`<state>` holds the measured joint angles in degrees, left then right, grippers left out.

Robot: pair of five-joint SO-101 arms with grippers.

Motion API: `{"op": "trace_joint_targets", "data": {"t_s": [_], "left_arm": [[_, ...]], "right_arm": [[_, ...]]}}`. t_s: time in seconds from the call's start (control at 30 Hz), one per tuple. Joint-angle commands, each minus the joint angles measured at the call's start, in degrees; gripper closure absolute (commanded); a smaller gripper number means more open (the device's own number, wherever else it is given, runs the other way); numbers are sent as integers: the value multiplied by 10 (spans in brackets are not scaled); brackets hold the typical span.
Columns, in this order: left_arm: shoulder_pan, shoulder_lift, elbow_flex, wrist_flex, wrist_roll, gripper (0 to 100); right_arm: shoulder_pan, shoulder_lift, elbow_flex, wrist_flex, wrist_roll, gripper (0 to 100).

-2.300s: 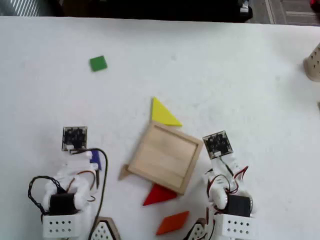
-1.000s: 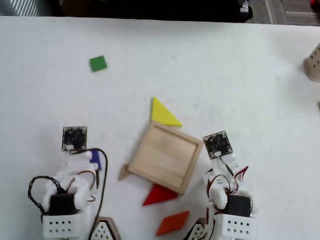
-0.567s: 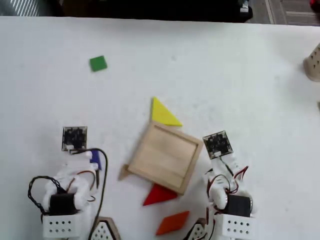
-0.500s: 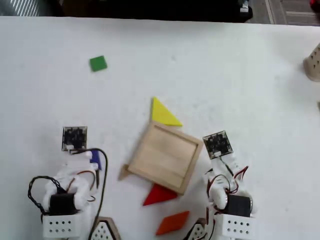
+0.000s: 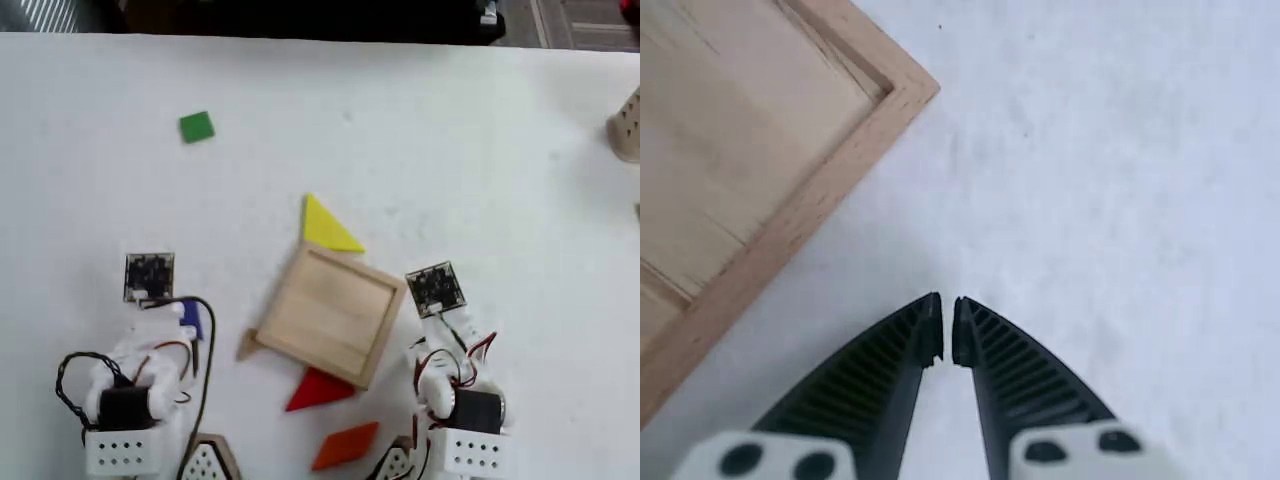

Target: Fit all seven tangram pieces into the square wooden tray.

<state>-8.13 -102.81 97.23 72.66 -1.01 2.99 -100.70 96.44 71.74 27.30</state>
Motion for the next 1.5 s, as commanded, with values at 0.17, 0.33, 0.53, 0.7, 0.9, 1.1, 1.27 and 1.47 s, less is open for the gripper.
{"op": "trace_joint_targets", "data": {"t_s": [0.17, 0.33, 0.53, 0.7, 0.9, 1.1, 1.27, 1.47], "left_arm": [[-21, -7, -87, 33, -4, 973], [-24, -7, -139, 54, -4, 973], [-28, -7, -112, -50, -24, 972], [-28, -5, -106, -131, -130, 901], [-50, 12, -186, -122, -64, 845], [-50, 197, -324, -122, -33, 845], [-49, 375, -460, -118, -20, 843], [-48, 533, -578, -99, 6, 844]], "right_arm": [[3, -7, 5, 1, -6, 970], [3, -7, 5, 1, -6, 970], [3, -7, 5, 1, -6, 970], [3, -7, 5, 1, -6, 970], [2, -7, 5, 1, -6, 970], [2, -7, 5, 1, -6, 970], [2, -7, 5, 1, -6, 970], [2, -7, 5, 1, -6, 970]]}}
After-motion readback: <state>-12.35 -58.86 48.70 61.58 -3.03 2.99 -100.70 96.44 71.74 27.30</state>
